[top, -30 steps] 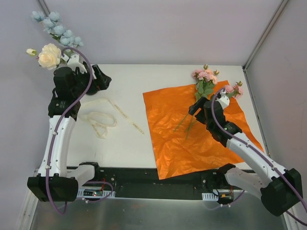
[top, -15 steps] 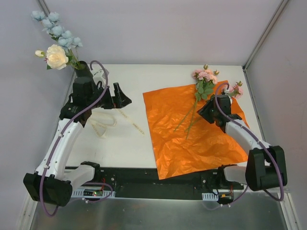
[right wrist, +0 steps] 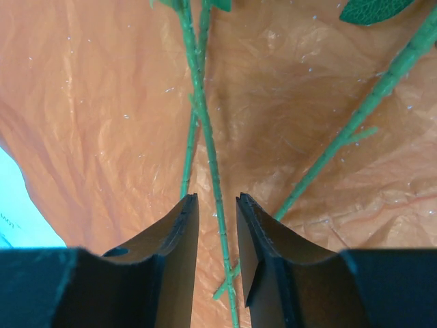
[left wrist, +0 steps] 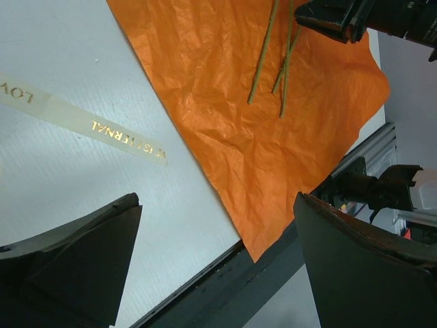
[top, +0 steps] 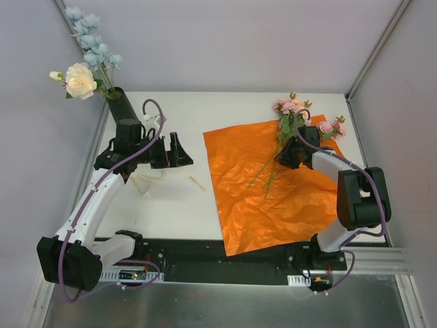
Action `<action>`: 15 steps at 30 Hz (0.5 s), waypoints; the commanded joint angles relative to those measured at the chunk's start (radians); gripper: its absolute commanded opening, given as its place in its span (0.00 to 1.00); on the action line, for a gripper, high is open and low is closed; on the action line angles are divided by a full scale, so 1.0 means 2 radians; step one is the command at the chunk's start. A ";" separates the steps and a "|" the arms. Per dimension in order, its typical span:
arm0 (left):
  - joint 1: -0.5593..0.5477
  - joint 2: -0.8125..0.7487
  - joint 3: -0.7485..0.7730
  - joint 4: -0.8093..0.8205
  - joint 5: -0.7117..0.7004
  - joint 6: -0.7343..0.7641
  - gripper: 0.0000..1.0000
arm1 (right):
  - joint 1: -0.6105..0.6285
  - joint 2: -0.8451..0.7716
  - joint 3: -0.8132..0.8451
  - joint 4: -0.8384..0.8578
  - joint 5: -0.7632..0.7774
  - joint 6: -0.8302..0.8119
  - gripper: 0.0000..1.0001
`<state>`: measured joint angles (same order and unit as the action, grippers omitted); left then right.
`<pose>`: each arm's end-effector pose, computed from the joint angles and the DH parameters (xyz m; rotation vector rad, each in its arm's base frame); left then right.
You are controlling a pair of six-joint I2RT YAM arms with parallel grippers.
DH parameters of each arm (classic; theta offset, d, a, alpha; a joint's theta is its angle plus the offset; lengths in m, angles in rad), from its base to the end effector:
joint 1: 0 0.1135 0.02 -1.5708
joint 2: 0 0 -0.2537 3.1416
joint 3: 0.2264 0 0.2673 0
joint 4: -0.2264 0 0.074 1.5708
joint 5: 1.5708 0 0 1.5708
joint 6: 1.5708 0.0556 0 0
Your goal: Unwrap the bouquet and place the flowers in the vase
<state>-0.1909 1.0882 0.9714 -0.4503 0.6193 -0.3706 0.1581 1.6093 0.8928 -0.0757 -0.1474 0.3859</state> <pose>0.2576 -0.0826 0.3034 0.1827 2.1713 -0.9861 0.3505 0.0641 0.1494 0.2001 2.3870 0.4341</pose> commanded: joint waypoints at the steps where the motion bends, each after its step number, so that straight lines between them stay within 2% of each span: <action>1: -0.003 -0.016 0.004 0.007 0.003 -0.006 0.99 | -0.005 0.013 0.026 0.001 -0.012 -0.017 0.34; 10: -0.003 -0.030 0.003 0.001 -0.014 0.001 0.99 | -0.005 0.053 0.043 0.000 -0.028 -0.017 0.29; 15: -0.003 -0.020 0.006 0.001 -0.001 -0.001 0.98 | -0.005 0.057 0.046 -0.001 -0.021 -0.020 0.21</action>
<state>-0.1909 1.0489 0.9714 -0.4545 0.5938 -0.3752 0.1509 1.7248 0.9432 -0.0765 -0.1833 0.3614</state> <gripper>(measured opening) 0.979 0.254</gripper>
